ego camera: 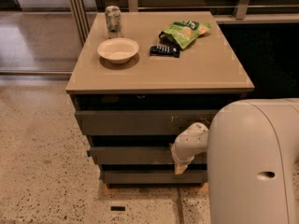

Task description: Open middle drawer

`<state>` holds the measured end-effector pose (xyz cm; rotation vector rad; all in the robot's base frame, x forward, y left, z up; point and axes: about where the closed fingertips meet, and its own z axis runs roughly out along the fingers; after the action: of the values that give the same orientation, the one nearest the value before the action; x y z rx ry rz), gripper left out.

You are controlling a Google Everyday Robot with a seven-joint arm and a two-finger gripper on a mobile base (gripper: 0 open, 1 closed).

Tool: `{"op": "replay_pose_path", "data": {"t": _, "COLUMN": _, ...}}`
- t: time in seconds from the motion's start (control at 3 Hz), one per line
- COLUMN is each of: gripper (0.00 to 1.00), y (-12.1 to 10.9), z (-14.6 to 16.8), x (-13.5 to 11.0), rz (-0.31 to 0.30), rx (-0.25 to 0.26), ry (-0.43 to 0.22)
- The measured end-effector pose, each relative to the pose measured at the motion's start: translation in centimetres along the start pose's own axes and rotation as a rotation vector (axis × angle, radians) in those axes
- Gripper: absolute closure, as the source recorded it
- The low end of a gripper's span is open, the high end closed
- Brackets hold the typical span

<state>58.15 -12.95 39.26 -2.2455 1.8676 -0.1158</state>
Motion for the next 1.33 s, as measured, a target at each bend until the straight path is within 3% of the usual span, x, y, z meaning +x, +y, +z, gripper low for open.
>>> {"op": "replay_pose_path", "data": {"t": 0.67, "gripper": 0.84, "y": 0.0, "z": 0.0, "x": 0.0, "rz": 0.0, "rx": 0.0, "ry": 0.0}}
{"op": "replay_pose_path", "data": {"t": 1.0, "gripper": 1.0, "y": 0.05, "z": 0.01, "x": 0.01, "rz": 0.0, "rx": -0.001, "ry": 0.0}}
{"op": "replay_pose_path", "data": {"t": 1.33, "gripper": 1.0, "y": 0.76, "z": -0.62, "x": 0.09, "rz": -0.002, "rx": -0.007, "ry": 0.004}}
